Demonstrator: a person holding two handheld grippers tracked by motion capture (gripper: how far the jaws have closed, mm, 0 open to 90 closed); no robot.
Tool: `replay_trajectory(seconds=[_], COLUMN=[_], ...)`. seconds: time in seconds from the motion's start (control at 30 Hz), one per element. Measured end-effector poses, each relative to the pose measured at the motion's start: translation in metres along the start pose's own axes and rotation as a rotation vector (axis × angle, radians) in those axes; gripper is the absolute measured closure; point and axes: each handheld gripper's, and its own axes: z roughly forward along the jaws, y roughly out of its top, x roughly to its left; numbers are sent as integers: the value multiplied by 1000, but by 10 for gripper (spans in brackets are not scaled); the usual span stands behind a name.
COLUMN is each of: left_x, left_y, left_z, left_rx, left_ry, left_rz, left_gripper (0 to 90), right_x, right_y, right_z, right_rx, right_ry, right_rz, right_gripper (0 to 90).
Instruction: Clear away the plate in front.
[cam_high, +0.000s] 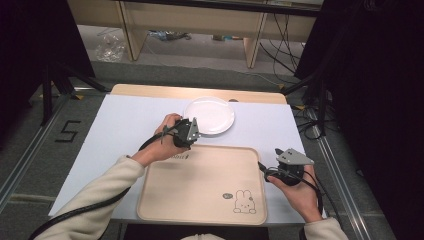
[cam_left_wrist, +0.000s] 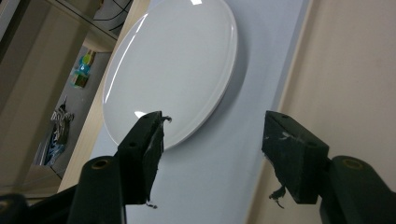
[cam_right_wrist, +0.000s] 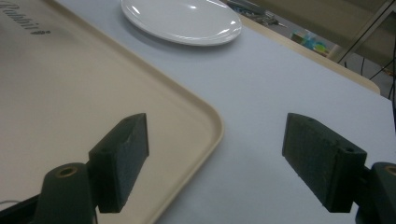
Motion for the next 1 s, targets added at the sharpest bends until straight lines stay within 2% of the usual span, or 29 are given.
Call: replay_trajectory(seconds=[0.13,0.17,0.33,0.47,1.0], left_x=[2,3,2,3,-1], left_y=[7,8,16,19,25], left_z=[5,6,15,21,37], left_rx=[-1,-3,7,10,35], left_ry=[-3,6,-2,-1,-15], left_rz=[4,11,37,37,69], left_gripper=[391,392,392,393,389], right_x=[0,0,0,-1,-1], right_y=[0,0,0,0,-1], right_z=[0,0,0,0,0], right_rx=[1,0,4,3,2], right_ry=[1,1,4,2,2], right_rz=[3,2,6,8,12], right_gripper=[236,237,236,236,236])
